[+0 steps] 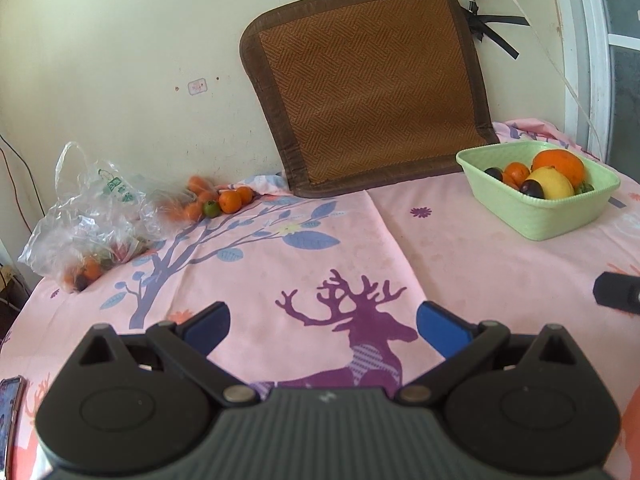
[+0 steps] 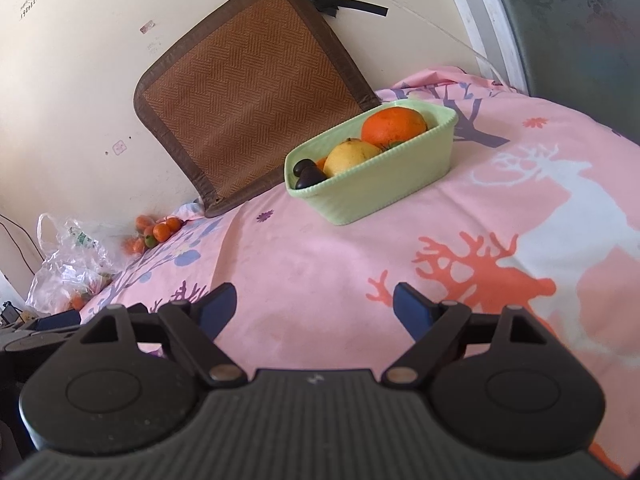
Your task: Organize fruits
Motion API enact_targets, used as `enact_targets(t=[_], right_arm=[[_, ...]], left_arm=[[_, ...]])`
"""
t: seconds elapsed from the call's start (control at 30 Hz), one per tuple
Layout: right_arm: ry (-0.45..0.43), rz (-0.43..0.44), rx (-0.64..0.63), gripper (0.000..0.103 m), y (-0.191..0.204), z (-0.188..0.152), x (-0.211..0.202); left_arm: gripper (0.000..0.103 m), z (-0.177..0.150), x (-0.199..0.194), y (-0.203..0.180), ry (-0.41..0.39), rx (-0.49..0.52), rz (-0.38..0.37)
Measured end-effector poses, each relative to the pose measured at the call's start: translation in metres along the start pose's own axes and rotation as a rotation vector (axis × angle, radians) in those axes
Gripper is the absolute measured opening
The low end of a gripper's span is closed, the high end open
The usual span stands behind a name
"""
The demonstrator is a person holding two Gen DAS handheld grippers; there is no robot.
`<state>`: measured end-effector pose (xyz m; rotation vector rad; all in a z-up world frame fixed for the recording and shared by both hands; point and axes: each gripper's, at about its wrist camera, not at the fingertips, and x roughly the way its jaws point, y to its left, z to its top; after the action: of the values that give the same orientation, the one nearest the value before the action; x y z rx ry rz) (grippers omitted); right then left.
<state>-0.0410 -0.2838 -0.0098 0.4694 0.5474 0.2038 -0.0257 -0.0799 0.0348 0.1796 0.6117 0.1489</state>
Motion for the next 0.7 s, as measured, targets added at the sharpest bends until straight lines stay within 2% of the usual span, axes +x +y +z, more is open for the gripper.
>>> enact_targets(t=[0.7], right_arm=[[-0.003,-0.005,0.006,0.088,-0.0032,0.0015,0.0006]], left_arm=[[0.103,-0.0052,0.0108,0.0009,0.094,-0.009,-0.062]])
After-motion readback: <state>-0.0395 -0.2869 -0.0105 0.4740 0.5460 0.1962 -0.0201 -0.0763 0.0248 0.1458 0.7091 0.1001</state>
